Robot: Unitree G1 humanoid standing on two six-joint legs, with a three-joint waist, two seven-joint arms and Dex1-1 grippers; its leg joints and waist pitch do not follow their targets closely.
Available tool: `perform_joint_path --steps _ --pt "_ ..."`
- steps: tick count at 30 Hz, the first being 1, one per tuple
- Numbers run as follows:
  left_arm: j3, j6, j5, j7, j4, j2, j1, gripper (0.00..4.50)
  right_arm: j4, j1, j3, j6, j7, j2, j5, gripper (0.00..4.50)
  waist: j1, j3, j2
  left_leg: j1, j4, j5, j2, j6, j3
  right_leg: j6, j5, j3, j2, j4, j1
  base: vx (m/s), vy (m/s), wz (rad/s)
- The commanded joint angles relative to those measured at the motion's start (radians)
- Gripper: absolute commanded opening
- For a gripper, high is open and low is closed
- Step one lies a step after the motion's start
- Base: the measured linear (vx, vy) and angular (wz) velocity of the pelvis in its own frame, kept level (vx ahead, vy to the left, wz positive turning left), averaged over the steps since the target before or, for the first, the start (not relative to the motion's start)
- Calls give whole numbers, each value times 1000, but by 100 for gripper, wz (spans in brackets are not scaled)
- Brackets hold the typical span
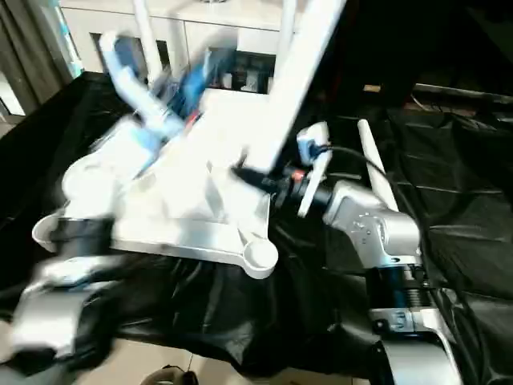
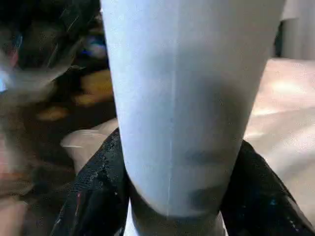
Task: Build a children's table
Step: Pick table leg, then insert table leg to table base
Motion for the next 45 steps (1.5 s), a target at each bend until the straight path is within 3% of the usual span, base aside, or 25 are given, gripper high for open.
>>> perform_joint_path --steps 1,4,7,8,9,11,12,15,17,21,30,31,37,39,42,45 --pt "-97 -80 102 -77 -13 29 10 268 -5 16 -11 -39 -56 -17 -51 193 -10 -83 -3 47 -73 -181 59 -35 -35 -162 -202 45 -59 -69 35 0 0 0" --pt "-195 -181 199 -149 -5 101 44 268 -36 57 -27 -124 -53 -11 -69 193 -7 -83 -2 43 -77 -194 60 -45 -36 -168 -169 46 -63 -66 38 0 0 0" --pt "-307 -215 270 -257 -24 172 91 268 -83 114 -24 -68 -118 -22 -75 193 -11 -82 -3 42 -77 -187 58 -36 -35 -185 -157 47 -63 -64 40 0 0 0" --pt "-315 -219 276 -264 -23 177 93 268 -85 119 -25 -66 -122 -22 -76 193 -12 -82 -3 42 -77 -188 58 -34 -35 -185 -161 47 -63 -64 40 0 0 0" --pt "-324 -223 283 -272 -23 181 96 268 -87 124 -25 -63 -127 -22 -77 193 -20 -82 3 43 -77 -208 57 -42 -33 -194 -172 47 -62 -65 38 0 0 0" --pt "-344 -240 300 -287 -20 192 100 268 -97 138 -27 -58 -136 -18 -76 193 -20 -83 3 43 -76 -211 57 -42 -34 -197 -174 47 -64 -65 38 0 0 0" --pt "-386 -293 341 -320 -1 210 108 268 -122 169 -27 -61 -145 -10 -75 193 -22 -80 6 43 -79 -239 58 -44 -36 -195 -205 48 -64 -72 36 0 0 0" --pt "-429 -357 395 -339 36 222 112 231 -153 202 -18 -74 -152 -1 -76 193 -26 -78 4 44 -82 -271 59 -53 -38 -187 -241 49 -66 -75 36 0 0 0" --pt "-442 -380 419 -328 61 222 109 231 -164 210 -14 -73 -158 0 -74 193 -28 -79 4 44 -82 -278 59 -56 -39 -182 -248 48 -65 -73 35 0 0 0" --pt "-473 -433 486 -302 139 230 94 193 -189 225 0 -71 -172 7 -72 193 -31 -79 17 49 -83 -312 59 -72 -39 -190 -249 49 -64 -76 30 0 0 0" --pt "-466 -499 525 -305 240 250 76 146 -217 236 14 -60 -166 10 -68 193 -27 -83 19 49 -82 -300 59 -66 -38 -215 -190 48 -64 -68 31 0 0 0" --pt "-466 -504 527 -305 247 250 75 118 -218 236 16 -60 -166 9 -67 193 -26 -83 18 48 -82 -294 59 -65 -38 -217 -177 48 -64 -66 32 0 0 0" --pt "-461 -526 540 -299 288 252 67 101 -217 237 21 -62 -164 9 -67 193 -26 -82 15 48 -81 -297 59 -61 -37 -217 -191 48 -66 -68 32 0 0 0" --pt "-464 -541 548 -297 310 255 64 64 -217 237 23 -64 -164 10 -69 193 -26 -82 17 48 -82 -303 59 -63 -38 -214 -205 49 -68 -69 32 0 0 0" --pt "-466 -551 555 -295 328 255 61 70 -212 234 25 -68 -161 6 -69 193 -26 -81 17 49 -82 -308 60 -65 -39 -214 -208 49 -67 -69 30 0 0 0" --pt "-461 -553 555 -295 340 252 57 41 -210 231 25 -68 -159 4 -67 193 -25 -81 17 49 -83 -315 61 -68 -39 -216 -211 49 -68 -69 30 0 0 0"
